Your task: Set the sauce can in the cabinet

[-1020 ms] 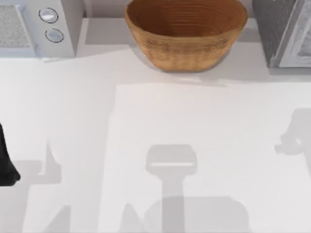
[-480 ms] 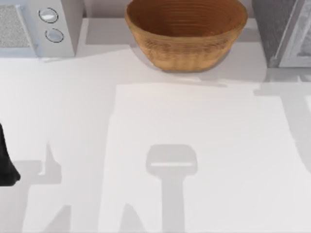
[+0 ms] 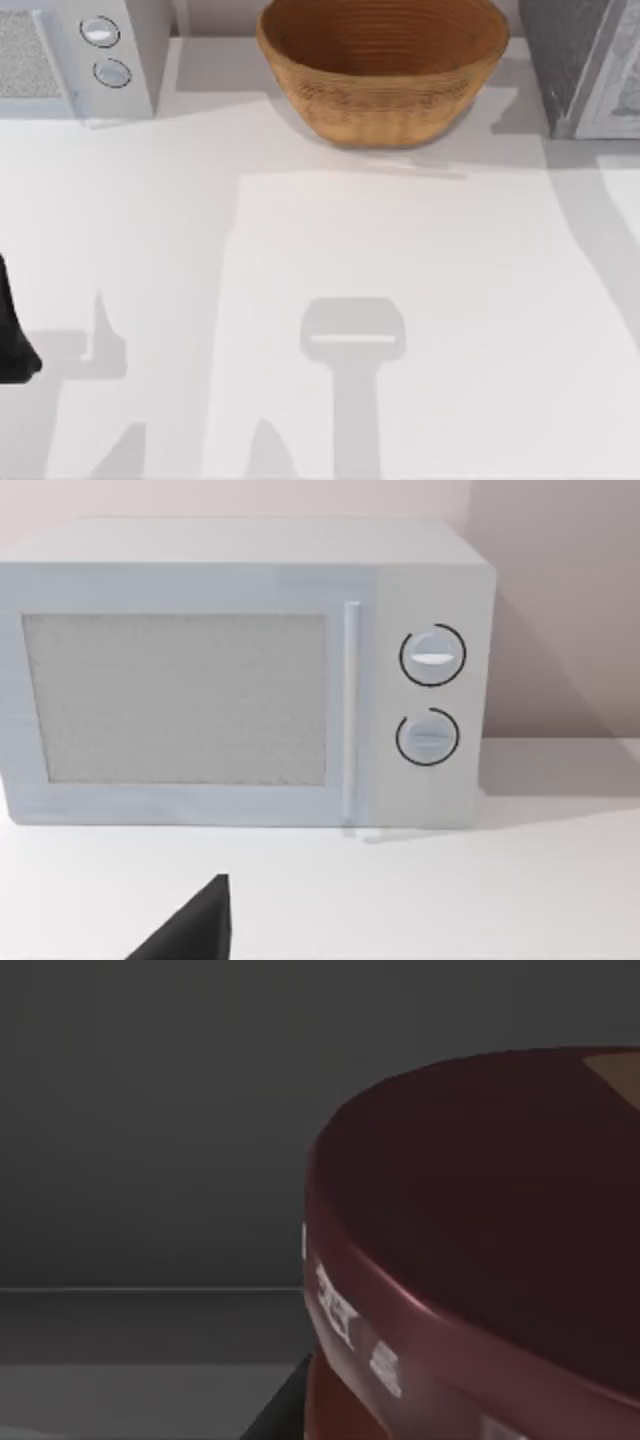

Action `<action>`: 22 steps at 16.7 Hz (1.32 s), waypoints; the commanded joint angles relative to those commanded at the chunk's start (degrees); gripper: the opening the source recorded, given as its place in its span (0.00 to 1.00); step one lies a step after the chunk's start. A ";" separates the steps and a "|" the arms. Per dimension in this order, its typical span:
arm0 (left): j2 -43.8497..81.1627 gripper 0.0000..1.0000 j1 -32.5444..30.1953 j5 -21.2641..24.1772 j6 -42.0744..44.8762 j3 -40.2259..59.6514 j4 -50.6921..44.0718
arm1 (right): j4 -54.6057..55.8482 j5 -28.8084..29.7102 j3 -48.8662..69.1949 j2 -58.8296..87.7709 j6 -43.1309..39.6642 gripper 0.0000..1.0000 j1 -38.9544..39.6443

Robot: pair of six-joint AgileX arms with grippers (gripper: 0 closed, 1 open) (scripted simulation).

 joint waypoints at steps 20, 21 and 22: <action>0.00 1.00 0.00 0.00 0.00 0.00 0.00 | 3.29 -4.11 24.87 30.23 0.18 0.00 -4.69; 0.00 1.00 0.00 0.00 0.00 0.00 0.00 | 3.48 -4.37 25.52 30.78 0.11 0.00 -4.73; 0.00 1.00 0.00 0.00 0.00 0.00 0.00 | 3.52 -4.42 25.62 30.86 0.10 0.00 -4.74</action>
